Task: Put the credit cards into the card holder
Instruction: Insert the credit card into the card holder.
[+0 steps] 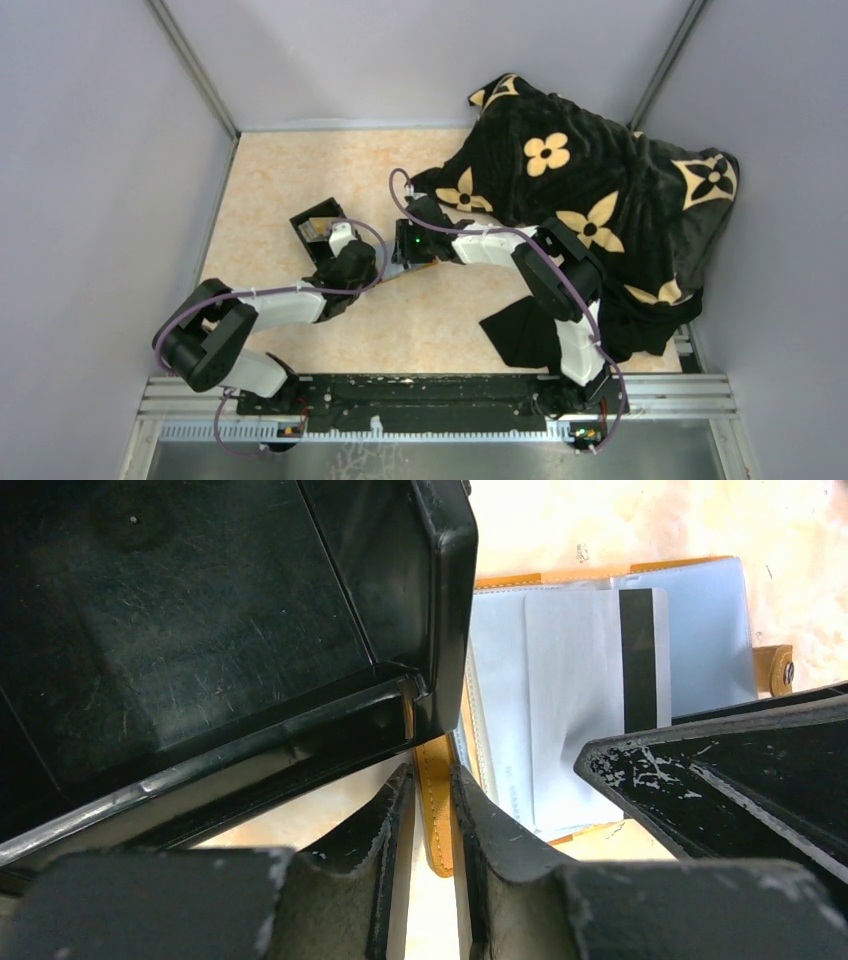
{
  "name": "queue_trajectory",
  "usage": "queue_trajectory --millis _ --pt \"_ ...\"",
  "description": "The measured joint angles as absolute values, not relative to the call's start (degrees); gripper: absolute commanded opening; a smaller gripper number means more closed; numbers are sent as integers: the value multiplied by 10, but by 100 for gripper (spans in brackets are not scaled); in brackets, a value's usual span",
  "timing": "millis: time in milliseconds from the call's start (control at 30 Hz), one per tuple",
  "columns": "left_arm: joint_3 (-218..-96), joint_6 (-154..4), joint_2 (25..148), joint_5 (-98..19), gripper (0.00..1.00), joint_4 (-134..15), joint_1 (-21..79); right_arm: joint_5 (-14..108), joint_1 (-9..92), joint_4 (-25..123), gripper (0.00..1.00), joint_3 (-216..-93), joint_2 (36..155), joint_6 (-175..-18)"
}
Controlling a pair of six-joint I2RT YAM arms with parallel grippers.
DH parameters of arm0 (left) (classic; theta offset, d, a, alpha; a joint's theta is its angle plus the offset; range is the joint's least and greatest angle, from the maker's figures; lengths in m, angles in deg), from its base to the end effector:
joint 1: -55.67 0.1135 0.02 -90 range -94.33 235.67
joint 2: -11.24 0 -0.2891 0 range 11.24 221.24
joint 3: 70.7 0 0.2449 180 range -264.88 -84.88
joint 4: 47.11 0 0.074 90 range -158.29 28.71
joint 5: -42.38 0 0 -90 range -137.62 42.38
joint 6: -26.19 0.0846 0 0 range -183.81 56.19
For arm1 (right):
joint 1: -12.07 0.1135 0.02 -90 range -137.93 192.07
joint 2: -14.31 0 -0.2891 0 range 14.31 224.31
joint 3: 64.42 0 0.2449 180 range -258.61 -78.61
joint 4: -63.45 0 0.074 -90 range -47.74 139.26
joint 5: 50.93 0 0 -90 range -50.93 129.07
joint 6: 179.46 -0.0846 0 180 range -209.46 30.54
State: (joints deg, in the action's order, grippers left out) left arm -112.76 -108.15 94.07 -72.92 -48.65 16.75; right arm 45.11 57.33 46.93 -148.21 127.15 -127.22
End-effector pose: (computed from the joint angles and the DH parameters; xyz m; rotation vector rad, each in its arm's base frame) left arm 0.2411 -0.1482 0.1391 -0.3262 2.2159 -0.2805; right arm 0.3154 0.3309 0.1481 -0.2187 2.5076 0.7806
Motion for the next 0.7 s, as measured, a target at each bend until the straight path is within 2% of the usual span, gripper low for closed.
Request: queue_trajectory --millis 700 --pt "-1119 -1082 939 -722 27 -467 167 387 597 403 50 -1540 1291 -1183"
